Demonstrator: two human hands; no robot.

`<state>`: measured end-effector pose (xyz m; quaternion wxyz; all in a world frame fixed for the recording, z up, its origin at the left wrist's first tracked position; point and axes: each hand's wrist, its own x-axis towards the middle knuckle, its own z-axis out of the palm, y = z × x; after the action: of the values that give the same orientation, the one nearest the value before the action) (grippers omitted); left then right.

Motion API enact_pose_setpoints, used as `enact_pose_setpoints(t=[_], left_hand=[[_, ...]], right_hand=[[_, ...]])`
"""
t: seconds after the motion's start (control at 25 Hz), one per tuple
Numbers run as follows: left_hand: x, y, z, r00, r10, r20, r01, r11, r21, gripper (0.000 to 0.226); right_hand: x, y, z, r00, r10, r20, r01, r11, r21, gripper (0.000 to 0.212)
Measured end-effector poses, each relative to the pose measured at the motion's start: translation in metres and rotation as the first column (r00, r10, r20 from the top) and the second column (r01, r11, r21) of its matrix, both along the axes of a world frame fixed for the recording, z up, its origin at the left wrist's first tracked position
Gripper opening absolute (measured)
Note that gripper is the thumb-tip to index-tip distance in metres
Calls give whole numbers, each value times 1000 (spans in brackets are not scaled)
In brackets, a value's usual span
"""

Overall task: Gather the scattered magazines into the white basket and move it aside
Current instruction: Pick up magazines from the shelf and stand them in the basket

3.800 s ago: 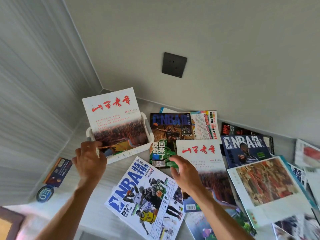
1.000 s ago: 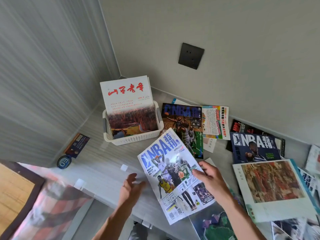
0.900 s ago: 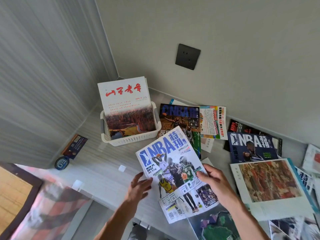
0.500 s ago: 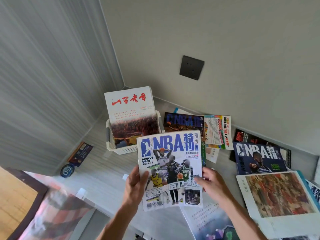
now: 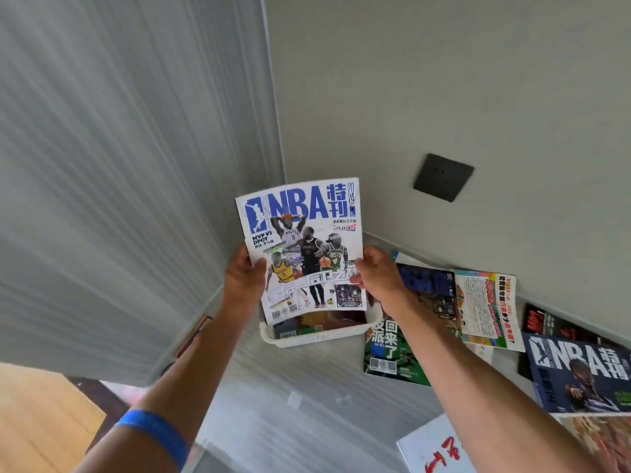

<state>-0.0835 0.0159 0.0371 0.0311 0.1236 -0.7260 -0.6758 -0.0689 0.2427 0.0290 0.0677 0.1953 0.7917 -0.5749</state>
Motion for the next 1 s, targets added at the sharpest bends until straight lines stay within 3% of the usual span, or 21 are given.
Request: enact_pose_setpoints(t=[0.12,0.2,0.32,0.4,0.48,0.64,0.76,0.84,0.88,0.92,1.0], left_hand=[[-14,-18,-25,991,-48,126,62,992,-111,35],[-18,-30,-43,981,-90,173,138,948,-286,28],[-16,-50,-67,959,-97,265,229,819,-526,26],[-5,-55,-81,935,-162,315,317,779,-541,27],[9,-58,-92,939,-172,298,321,753,-574,31],[35,-65,-98,944,-173,282,311,752,-581,40],[52,-62,-85,935,-151,322,325,731,-600,45],[67,-59,-74,949,-121,291,299,639,-709,52],[79,-53,-68,974,-101,202,222,588,-778,54],[94,-43,-61,994,-86,65,103,586,-804,49],[131,-8,-53,991,-93,-99,-4,710,-704,30]], right_hand=[[-16,-4,-25,994,18,106,-23,999,47,16],[-15,-4,-39,988,9,155,-20,997,70,28],[-1,-11,-51,998,59,17,-61,961,271,41],[23,-23,-61,949,310,-61,-225,797,561,29],[51,-33,-71,871,489,-43,-312,618,722,15],[90,-37,-86,833,552,-27,-328,534,779,17],[106,-33,-84,789,612,-58,-363,539,760,13],[118,-31,-82,778,614,-135,-323,575,752,25],[129,-26,-80,799,572,-188,-271,620,737,31],[142,-19,-79,834,499,-235,-206,678,705,34],[175,5,-83,930,284,-233,-100,805,584,34]])
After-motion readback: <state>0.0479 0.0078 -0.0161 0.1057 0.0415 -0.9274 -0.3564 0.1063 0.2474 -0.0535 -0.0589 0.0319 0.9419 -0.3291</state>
